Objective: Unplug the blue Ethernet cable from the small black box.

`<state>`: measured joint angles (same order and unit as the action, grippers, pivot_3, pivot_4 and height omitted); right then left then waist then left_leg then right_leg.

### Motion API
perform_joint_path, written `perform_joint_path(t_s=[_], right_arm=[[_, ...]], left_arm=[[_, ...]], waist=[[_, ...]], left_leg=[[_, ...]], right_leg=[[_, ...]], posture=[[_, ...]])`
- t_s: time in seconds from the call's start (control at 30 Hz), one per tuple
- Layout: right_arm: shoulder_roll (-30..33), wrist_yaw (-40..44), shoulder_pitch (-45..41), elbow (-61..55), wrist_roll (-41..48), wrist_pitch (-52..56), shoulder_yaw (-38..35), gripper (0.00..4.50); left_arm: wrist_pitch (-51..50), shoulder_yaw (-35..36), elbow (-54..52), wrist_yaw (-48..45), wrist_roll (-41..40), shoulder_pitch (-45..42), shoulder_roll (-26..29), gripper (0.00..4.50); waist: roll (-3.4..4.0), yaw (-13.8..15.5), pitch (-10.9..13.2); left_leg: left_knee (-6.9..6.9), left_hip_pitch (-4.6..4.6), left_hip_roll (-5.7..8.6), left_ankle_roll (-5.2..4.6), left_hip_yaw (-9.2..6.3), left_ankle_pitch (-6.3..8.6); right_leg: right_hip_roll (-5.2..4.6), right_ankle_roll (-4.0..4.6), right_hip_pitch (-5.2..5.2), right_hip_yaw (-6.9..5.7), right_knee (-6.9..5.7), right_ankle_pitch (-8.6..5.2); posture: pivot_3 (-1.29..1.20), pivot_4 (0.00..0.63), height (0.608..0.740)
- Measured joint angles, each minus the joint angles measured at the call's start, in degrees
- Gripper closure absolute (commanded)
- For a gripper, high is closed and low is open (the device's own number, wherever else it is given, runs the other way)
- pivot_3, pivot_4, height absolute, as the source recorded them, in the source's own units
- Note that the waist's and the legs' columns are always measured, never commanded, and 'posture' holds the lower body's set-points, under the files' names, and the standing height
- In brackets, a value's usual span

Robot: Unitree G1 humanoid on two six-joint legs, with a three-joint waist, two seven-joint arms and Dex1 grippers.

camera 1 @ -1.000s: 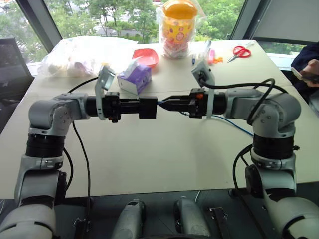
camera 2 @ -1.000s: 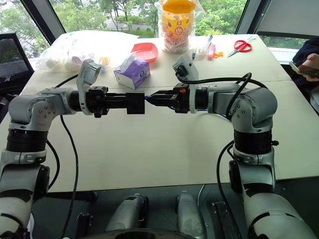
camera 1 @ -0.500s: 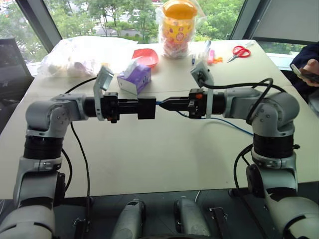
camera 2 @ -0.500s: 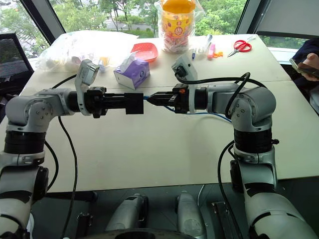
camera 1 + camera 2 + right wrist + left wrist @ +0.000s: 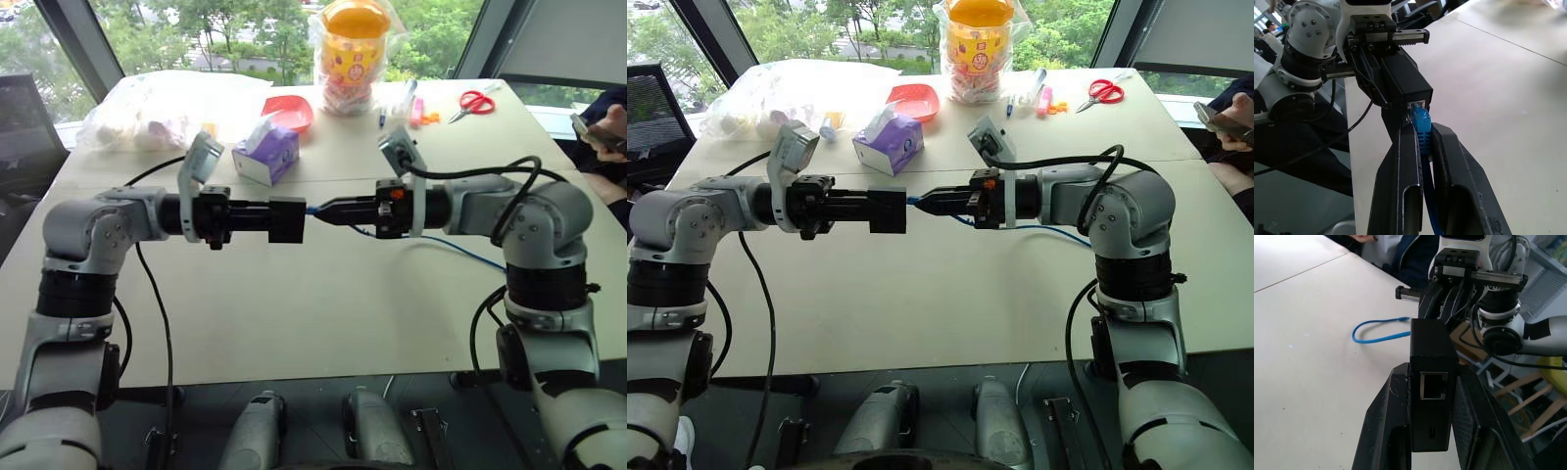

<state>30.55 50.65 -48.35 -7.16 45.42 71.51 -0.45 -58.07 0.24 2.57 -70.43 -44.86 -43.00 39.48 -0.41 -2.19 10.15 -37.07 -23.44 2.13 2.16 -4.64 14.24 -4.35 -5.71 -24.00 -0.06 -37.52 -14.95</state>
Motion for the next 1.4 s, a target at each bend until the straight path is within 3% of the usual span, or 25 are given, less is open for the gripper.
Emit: perform_joint_path(t_s=[0.3,0.47,0.93,1.4], right_arm=[[2.1,0.9,2.0,-0.1,2.1,-3.9,0.6,4.49],[4.5,-2.8,1.9,-0.9,3.3,-2.2,-4.5,2.35],[-0.2,-5.3,-0.4,-0.7,7.2,2.7,-2.9,2.35],[-0.3,-5.4,0.0,-2.5,8.8,3.2,-2.0,2.35]], left_arm=[[0.8,-1.4,0.1,0.5,-0.8,-0.6,0.0,3.99],[0.7,0.3,1.6,0.3,-0.8,-0.3,3.0,3.99],[-0.5,0.2,-3.6,0.1,-2.1,1.7,1.1,3.99],[-0.6,0.5,-3.6,0.8,-2.1,1.7,0.3,3.99]], waist=[[0.00,-0.2,0.0],[-0.02,0.0,0.0],[-0.02,0.0,0.0],[-0.02,0.0,0.0]], left_leg=[[0.01,0.00,-0.02,0.00,0.00,0.00],[0.00,0.00,-0.01,0.00,0.00,0.00],[0.01,0.00,-0.03,-0.01,0.01,0.00],[0.01,0.00,-0.02,-0.01,0.01,0.00]], right_leg=[[0.01,0.00,-0.01,0.00,0.00,0.00],[0.00,0.00,-0.01,0.00,0.00,0.00],[0.00,0.00,-0.01,0.00,0.01,0.00],[0.00,0.00,-0.01,0.00,0.01,0.00]], posture=[[0.00,0.150,0.740],[0.00,0.150,0.740],[0.00,0.150,0.740],[0.00,0.150,0.740]])
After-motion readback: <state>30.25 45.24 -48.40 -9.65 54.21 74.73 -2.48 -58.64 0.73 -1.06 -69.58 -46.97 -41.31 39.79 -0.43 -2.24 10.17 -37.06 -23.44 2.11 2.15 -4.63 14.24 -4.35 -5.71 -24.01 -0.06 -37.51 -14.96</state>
